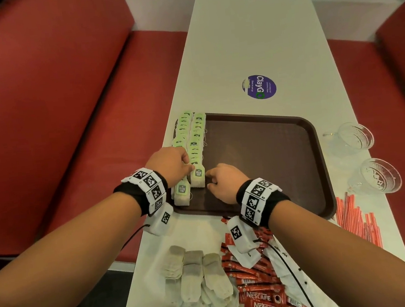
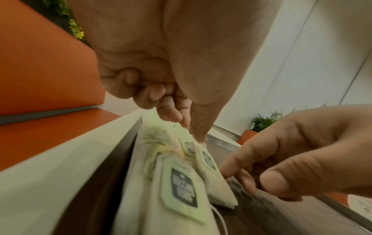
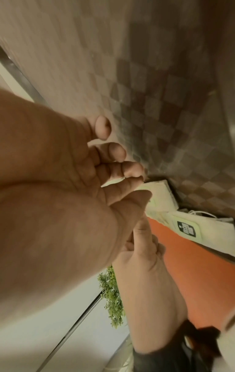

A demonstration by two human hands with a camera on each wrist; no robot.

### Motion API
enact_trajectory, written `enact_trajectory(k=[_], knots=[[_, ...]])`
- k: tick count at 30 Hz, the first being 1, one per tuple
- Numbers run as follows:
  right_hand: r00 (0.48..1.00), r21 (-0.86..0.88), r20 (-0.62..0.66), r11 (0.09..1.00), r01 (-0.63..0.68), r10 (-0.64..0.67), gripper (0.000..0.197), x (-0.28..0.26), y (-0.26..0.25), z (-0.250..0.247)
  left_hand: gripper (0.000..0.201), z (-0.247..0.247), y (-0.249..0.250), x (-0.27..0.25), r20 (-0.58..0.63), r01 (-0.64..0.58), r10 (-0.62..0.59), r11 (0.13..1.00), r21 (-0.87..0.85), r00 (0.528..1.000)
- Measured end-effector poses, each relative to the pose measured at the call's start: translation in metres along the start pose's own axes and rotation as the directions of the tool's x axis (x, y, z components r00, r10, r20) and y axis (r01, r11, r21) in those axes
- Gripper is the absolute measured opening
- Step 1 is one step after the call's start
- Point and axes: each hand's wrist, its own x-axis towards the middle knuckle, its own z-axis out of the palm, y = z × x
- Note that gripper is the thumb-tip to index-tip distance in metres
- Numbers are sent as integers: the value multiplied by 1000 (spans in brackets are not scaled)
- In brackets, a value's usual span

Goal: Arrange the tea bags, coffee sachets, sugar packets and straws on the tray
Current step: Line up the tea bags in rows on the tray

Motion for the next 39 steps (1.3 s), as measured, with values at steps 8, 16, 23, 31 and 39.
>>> enact_trajectory(k=[8,16,23,31,39], knots=[[1000,3,23,1000,4,-4,27,3,-6,5,36,11,-2,-41,126,13,-50,961,278,991],[997,-66,67,998,-24,28,29,-3,-17,5,35,7,-7,-53,127,35,-59,982,184,990],[995,-46,-23,994,94,-95,22,-38,-21,8,18,-6,-18,-95,251,-253,264,964,-78,931],[892,-27,310,935,353,-328,53,-90,-36,35,59,12,-34,-148,506,-310,317,945,-100,802],[825,-390,465,761,518,-323,70,-111,-43,52,69,50,-29,-172,512,-395,324,918,32,796]])
